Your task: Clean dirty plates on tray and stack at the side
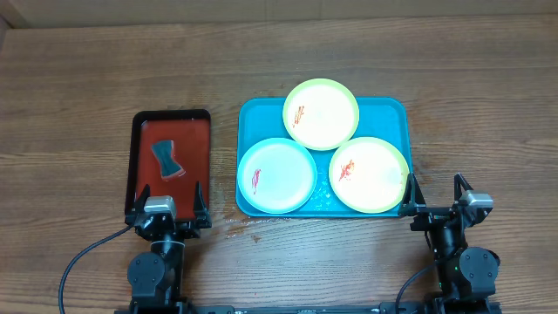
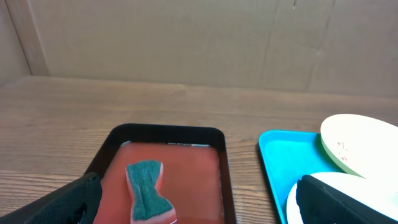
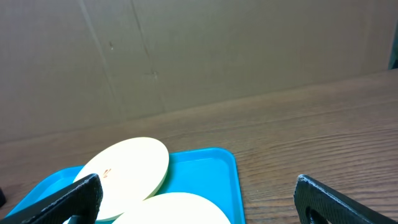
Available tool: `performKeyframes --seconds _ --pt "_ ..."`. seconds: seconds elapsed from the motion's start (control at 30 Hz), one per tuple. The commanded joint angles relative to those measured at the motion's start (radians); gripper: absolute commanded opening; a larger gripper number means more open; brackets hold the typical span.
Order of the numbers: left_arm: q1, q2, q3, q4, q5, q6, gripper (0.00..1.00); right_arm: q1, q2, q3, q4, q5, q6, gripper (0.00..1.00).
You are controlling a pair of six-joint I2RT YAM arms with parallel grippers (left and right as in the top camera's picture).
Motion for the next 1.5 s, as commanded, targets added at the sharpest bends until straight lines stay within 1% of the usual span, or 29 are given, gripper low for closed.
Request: performKeyframes --seconds 0.0,0.07,0.2,0.27,0.33,0.47,0.5,0.57,0.67,0.73,0.8,0.93,1.1,1.2,1.27,1.37,1.4,1.47 --pt "0.003 -0.011 -0.004 0.003 0.001 0.023 1.0 -0.005 -0.012 -0.01 0.005 0.01 -0.007 1.0" --pt "0.003 -0.011 -0.004 0.003 0.001 0.023 1.0 -0.005 -0.012 -0.01 0.005 0.01 -0.007 1.0" --pt "0.005 -0.011 -0.004 0.014 -0.064 0.095 1.0 -0.005 -0.012 -0.01 0.005 0.01 -0.007 1.0" --pt "0.005 -0.011 -0.004 0.029 -0.07 0.094 1.0 -0.005 -0.012 -0.01 0.005 0.01 -0.007 1.0" --pt "0.005 -0.011 -0.004 0.07 -0.082 0.094 1.0 -0.005 -0.012 -0.01 0.005 0.01 -0.007 1.0" --pt "0.005 -0.011 -0.004 0.233 -0.079 0.095 1.0 -0.005 -0.012 -0.01 0.005 0.01 -0.007 1.0" --pt "0.005 -0.011 -0.004 0.299 -0.086 0.115 1.0 -0.005 -0.012 -0.01 0.005 0.01 -0.007 1.0" --pt "0.006 -0.011 -0.004 0.381 -0.102 0.19 1.0 -0.005 -0.012 -0.01 0.005 0.01 -0.007 1.0" --pt "0.006 -0.011 -0.004 0.505 -0.137 0.367 1.0 -0.005 -0.012 -0.01 0.005 0.01 -0.007 1.0" --pt "0.006 -0.011 -0.004 0.581 -0.137 0.437 1.0 -0.005 -0.012 -0.01 0.005 0.01 -0.007 1.0" --pt "0.006 -0.01 0.003 0.631 -0.136 0.437 1.0 -0.005 -0.012 -0.01 0.005 0.01 -0.007 1.0" --pt "0.006 -0.009 0.046 0.641 -0.133 0.438 1.0 -0.005 -0.012 -0.01 0.005 0.01 -0.007 1.0" --pt "0.006 -0.009 0.113 0.689 -0.004 0.438 1.0 -0.005 -0.012 -0.01 0.005 0.01 -0.007 1.0" --pt "0.006 -0.009 0.134 0.694 0.114 0.431 1.0 -0.005 -0.012 -0.01 0.005 0.01 -0.007 1.0" --pt "0.006 -0.007 0.15 0.687 0.168 0.384 1.0 -0.005 -0.012 -0.01 0.005 0.01 -0.007 1.0" --pt "0.006 0.028 0.206 0.651 0.148 0.279 1.0 -0.005 -0.012 -0.01 0.005 0.01 -0.007 1.0" --pt "0.006 0.054 0.242 0.622 0.137 0.257 1.0 -0.005 -0.012 -0.01 0.005 0.01 -0.007 1.0" --pt "0.006 0.13 0.344 0.504 0.111 0.2 1.0 -0.005 -0.012 -0.01 0.005 0.01 -0.007 1.0"
